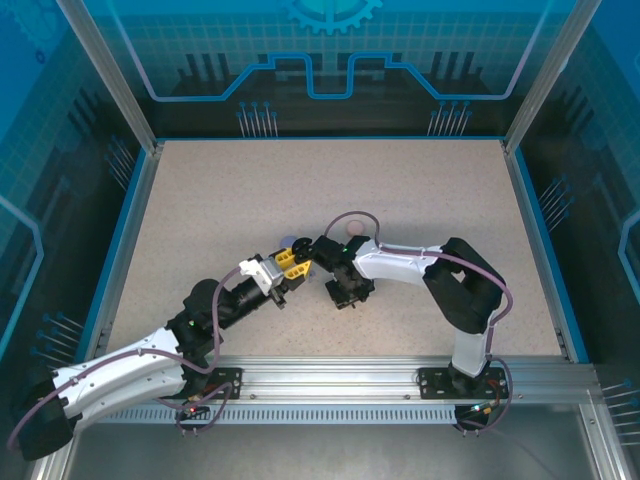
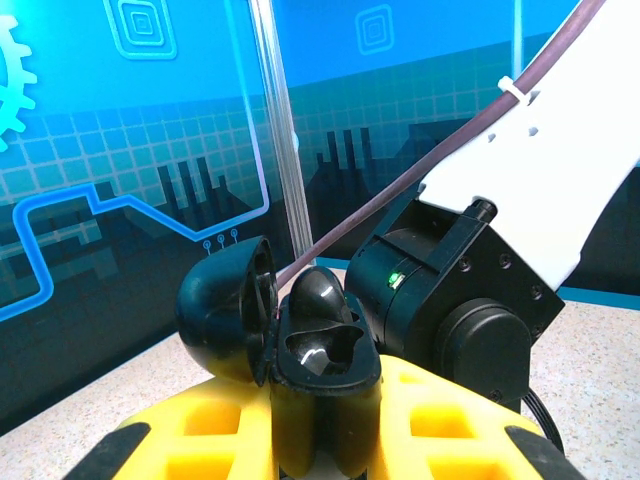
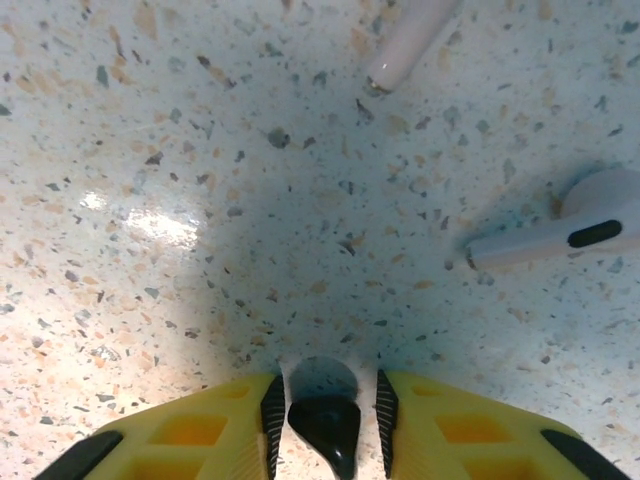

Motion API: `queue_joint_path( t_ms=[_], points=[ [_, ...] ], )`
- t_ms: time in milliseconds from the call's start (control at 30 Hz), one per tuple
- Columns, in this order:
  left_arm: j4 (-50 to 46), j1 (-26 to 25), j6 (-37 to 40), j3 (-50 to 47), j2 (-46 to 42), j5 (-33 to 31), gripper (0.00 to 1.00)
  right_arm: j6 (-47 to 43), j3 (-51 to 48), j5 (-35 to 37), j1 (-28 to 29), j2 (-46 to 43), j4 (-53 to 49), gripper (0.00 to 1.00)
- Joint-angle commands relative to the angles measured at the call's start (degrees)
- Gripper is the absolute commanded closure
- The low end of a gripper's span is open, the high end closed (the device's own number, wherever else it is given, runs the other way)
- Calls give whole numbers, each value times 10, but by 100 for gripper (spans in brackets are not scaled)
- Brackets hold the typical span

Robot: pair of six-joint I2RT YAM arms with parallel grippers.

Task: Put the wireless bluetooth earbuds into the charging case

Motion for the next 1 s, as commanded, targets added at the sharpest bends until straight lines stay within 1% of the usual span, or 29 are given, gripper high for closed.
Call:
queue_joint_path(
  t_ms=[0, 233, 633, 733, 867, 967],
  points=[
    [3, 0, 6, 2, -8, -10, 100, -5, -1, -17, -1, 28, -3, 69],
    [0, 0, 5, 1, -10, -10, 100, -2, -15, -15, -1, -4, 3, 73],
    [5, 0, -2, 0, -5, -7, 100, 0, -57, 17, -5, -126, 22, 76],
    [10, 0, -11, -1, 0, -6, 100, -4, -73, 32, -5, -185, 36, 76],
    [36, 0, -33, 1, 24, 2, 100, -13, -103, 41, -5, -297, 73, 76],
    [46, 0, -44, 12, 49, 14, 100, -24, -121, 32, -5, -383, 110, 76]
  ],
)
